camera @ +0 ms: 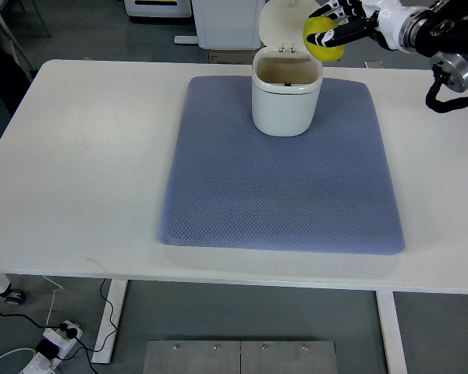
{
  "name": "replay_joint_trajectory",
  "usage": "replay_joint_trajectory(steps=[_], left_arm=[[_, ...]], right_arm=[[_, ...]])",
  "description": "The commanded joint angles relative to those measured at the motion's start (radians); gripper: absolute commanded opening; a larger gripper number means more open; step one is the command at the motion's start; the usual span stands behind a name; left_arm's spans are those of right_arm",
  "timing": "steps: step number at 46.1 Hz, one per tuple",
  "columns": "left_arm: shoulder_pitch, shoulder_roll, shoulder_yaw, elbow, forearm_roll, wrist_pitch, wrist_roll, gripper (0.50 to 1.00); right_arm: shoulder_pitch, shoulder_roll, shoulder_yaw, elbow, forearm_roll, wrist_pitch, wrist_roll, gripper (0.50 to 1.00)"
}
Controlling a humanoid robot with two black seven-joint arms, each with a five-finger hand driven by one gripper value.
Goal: Put lemon in trash with right hand
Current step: 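Lift the lemon and carry it over the white trash bin, then lower the lemon into the bin and open the right hand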
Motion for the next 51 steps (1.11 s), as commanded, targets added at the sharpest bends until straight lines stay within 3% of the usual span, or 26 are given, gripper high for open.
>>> replay_joint_trajectory(steps=[1,51], left_arm=[[0.000,0.000,0.000,0.000,0.000,0.000,0.000,1.000],[0.000,0.000,0.000,0.000,0.000,0.000,0.000,1.000]], right_arm=[[-0.017,0.012,0.020,-0.020,0.012,-0.013,0.000,0.500],[-0.197,0.110,0.266,-0.121,0.047,-0.136,0.020,0.500]])
